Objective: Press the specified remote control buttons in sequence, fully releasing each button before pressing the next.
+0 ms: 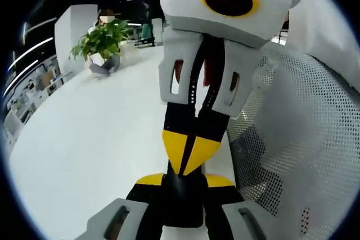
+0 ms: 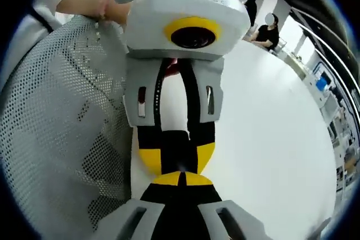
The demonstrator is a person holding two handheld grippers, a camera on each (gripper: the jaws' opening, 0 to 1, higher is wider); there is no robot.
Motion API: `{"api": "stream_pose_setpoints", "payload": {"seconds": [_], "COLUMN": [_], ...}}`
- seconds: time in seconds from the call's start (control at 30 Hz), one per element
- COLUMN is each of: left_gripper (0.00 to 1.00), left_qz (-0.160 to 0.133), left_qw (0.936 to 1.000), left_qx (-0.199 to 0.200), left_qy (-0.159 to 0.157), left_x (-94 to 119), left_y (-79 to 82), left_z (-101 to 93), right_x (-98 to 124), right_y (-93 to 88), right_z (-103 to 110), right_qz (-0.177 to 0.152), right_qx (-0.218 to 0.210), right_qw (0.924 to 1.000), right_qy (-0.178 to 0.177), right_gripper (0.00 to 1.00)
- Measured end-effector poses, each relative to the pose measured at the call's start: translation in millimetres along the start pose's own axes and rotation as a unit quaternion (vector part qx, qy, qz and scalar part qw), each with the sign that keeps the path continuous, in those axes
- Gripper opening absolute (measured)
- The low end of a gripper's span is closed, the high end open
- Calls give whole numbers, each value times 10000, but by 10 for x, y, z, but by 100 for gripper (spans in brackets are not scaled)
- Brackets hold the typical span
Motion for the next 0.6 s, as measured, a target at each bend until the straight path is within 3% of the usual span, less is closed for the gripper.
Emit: {"api": "stream_pose_setpoints", "payload": {"seconds": [0.17,0.47,0.6], "left_gripper": [25,25,25], "left_qz": [-41,-60,-61], "left_qw": [10000,10000,10000], "left_qx": [55,54,71], "left_qy": [-1,-24,-6], "left_x": [6,4,6], "left_y": [-5,7,3], "left_z": [5,-3,-4], "right_x": [26,38,70], "right_y": [-18,-53,-85], "right_z": [6,53,30], "right_qz": [-32,85,-76], "right_qx": [-338,-255,-674], "right_qw": [9991,9994,9974], "right_qy": [245,195,246], "right_gripper": [0,0,0]}}
Point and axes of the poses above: the point that each gripper's makers call its tool centre point, and the gripper's own axes: x roughly backward along the fingers, z roughly to its left, y roughly out of its top, the point moved 1 cm from there along x, roughly backward along the fingers, and after that the axes turned 5 degrees about y, right-handed, at the moved point
